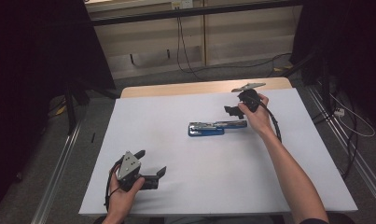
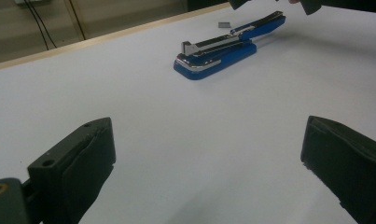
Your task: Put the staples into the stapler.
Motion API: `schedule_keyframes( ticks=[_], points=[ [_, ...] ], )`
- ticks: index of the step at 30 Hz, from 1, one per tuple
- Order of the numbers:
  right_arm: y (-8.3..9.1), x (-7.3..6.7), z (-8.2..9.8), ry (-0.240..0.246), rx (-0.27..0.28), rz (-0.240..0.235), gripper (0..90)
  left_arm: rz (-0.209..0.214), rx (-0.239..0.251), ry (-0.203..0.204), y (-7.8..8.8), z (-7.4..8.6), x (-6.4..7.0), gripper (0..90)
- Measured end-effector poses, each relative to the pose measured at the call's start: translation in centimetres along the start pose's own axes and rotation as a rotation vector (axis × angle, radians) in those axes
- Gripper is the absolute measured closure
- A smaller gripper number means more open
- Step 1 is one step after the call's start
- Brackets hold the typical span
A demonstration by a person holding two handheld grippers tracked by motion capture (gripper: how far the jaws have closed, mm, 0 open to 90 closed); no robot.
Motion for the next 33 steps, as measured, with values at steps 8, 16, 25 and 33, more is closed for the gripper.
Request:
schedule_keyframes(
  ticks=[8, 16, 25, 33],
  points=[
    [-0.6, 1.4, -1.0, 0.018, -0.071, 0.004, 10.0, 0.012, -0.007, -0.011, -0.1, 0.0, 0.1, 3.5],
    [-1.5, 2.5, -1.3, 0.02, -0.192, -0.042, 11.7, 0.026, -0.01, -0.012, -0.3, 0.0, 0.3, 3.8],
    [-2.0, 2.4, -1.2, 0.07, -0.21, -0.07, 18.0, 0.001, 0.007, 0.001, 0.1, -0.2, -0.6, 3.5],
    [-2.8, 2.3, -0.9, 0.099, -0.257, -0.107, 36.1, 0.008, 0.008, 0.001, 0.3, -0.2, -0.3, 3.5]
  ],
)
Point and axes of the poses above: each handheld gripper's, and its own axes: y roughly backward along the jaws, z roughly out of its underside, x roughly to its right, the point moved 5 cm from there along -y, roughly forward along the jaws, and after that the axes turned 7 degrees about y, right-handed, at the moved point
